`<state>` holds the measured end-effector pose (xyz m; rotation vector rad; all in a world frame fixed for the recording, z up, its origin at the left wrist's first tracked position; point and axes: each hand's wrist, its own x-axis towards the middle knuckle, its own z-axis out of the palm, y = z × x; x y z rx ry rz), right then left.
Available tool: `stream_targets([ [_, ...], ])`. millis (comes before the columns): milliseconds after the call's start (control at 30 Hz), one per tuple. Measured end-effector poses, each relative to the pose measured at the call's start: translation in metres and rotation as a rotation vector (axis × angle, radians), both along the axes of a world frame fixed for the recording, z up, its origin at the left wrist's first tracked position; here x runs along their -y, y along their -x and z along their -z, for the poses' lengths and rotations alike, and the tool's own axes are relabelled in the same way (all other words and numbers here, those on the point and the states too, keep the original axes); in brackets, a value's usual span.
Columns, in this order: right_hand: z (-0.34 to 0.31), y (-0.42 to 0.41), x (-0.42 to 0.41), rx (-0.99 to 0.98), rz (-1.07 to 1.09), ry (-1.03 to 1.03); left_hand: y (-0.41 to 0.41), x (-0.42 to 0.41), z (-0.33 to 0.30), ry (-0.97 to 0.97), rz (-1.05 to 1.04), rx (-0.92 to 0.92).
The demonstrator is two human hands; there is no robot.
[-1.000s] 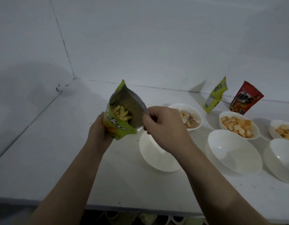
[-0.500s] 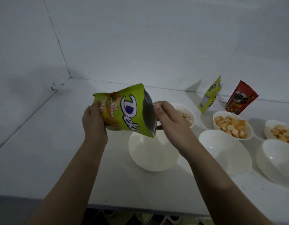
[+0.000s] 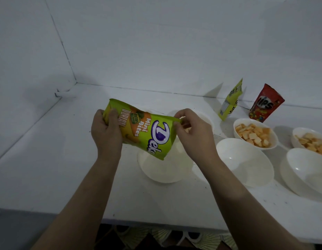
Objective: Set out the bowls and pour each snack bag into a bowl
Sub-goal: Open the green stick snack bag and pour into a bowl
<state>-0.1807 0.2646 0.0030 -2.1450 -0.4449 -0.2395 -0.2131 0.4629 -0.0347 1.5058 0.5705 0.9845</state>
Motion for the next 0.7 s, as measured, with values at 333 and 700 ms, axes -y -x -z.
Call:
stream_targets([
  [333, 0.014, -0.003, 0.011, -0.009, -0.006, 0.251, 0.005, 0.016, -0.016, -0.258, 0.019, -0.014],
  [700, 0.015, -0.003, 0.017, -0.061, -0.068, 0.263, 0.009, 0.016, -0.022, -0.347, 0.049, 0.000],
])
